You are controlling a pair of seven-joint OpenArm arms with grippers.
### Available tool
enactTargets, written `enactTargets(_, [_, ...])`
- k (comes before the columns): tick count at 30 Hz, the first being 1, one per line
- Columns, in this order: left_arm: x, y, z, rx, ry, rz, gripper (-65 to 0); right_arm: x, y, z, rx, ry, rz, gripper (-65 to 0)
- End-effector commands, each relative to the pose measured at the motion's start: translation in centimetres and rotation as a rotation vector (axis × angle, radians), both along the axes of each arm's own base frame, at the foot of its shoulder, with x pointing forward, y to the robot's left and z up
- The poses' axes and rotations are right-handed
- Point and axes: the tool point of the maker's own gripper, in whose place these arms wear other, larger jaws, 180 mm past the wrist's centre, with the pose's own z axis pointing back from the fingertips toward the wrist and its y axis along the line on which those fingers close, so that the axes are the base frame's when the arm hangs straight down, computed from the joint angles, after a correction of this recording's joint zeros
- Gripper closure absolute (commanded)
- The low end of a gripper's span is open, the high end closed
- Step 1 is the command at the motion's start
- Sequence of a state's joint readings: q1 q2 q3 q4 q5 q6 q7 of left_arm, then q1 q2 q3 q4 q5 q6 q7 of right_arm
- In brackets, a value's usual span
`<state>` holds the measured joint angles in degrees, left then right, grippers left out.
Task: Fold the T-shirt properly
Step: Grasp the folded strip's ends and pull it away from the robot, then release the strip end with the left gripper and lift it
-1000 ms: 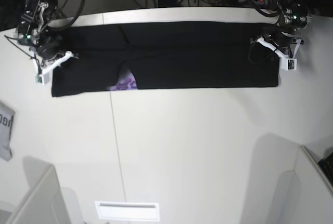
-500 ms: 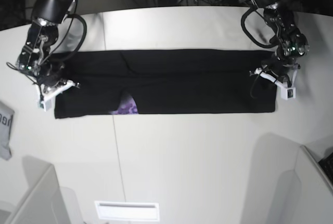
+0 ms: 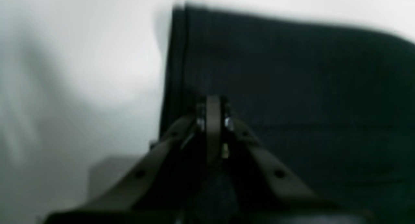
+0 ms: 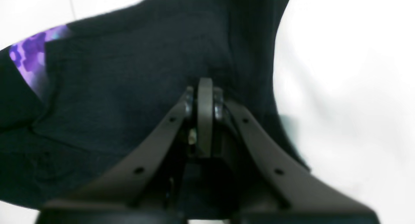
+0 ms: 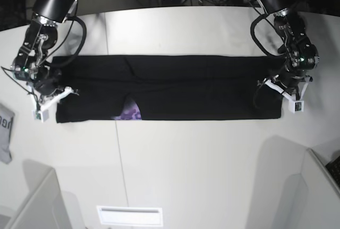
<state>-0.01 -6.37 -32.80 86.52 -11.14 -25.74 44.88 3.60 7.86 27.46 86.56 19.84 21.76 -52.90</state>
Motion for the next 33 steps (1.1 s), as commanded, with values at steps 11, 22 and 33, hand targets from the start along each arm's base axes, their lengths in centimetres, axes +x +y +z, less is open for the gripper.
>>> enactTargets(11, [-2.1,3.2,10.6,0.025,-0.233,0.074,0.0,-0.3,-0.2,4.7,-0.103,-0.083,0.071,0.0])
enactTargets(22, [-6.6,6.0,6.7,0.049,-0.094,0.07,-65.0,-1.3,0.5,4.5,-0.136,-0.073,0.158,0.0])
enactTargets(33, [-4.8,6.3,1.4,-0.121,-0.018,0.117,-65.0,-2.0,0.6,3.9,-0.136,-0.055,0.161,0.0])
